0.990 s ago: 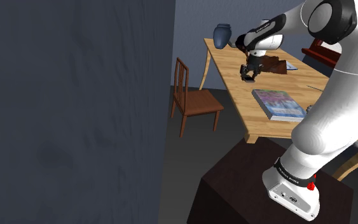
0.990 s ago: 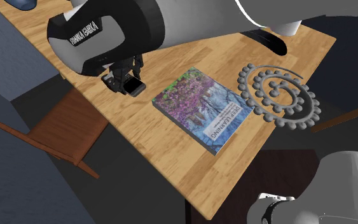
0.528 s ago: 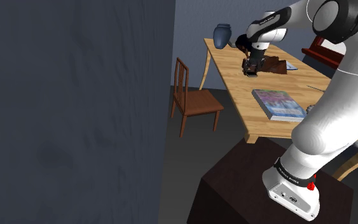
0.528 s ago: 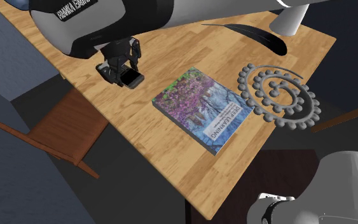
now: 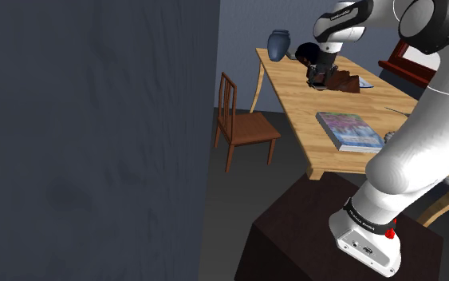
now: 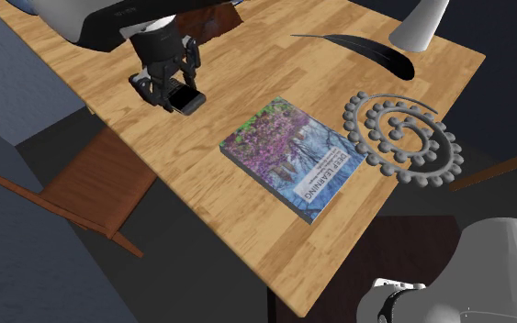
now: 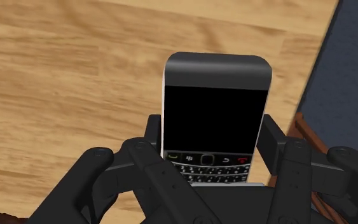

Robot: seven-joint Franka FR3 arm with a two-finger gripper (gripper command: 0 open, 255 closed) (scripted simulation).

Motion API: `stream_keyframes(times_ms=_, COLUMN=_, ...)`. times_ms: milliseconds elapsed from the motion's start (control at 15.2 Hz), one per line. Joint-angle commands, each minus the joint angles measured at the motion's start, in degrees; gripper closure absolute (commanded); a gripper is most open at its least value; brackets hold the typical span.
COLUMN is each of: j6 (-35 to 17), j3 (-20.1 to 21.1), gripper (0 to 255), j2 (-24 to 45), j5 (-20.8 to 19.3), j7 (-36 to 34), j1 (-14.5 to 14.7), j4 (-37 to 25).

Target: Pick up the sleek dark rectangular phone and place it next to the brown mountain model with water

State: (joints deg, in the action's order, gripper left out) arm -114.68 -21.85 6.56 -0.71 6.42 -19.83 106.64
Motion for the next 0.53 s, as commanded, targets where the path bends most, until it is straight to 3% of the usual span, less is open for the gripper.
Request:
stream_keyframes(times_ms=0, j6=1.64, j3=-0.02, gripper=255, j2=-0.07, j5=-0.03, j7=0.06, j1=-0.02, j4=-1.55)
stream_keyframes(times_ms=462, j6=6.85, j3=-0.05, gripper=255, j2=-0.87, j5=-0.31, j7=0.06, j1=0.03, j4=-6.02)
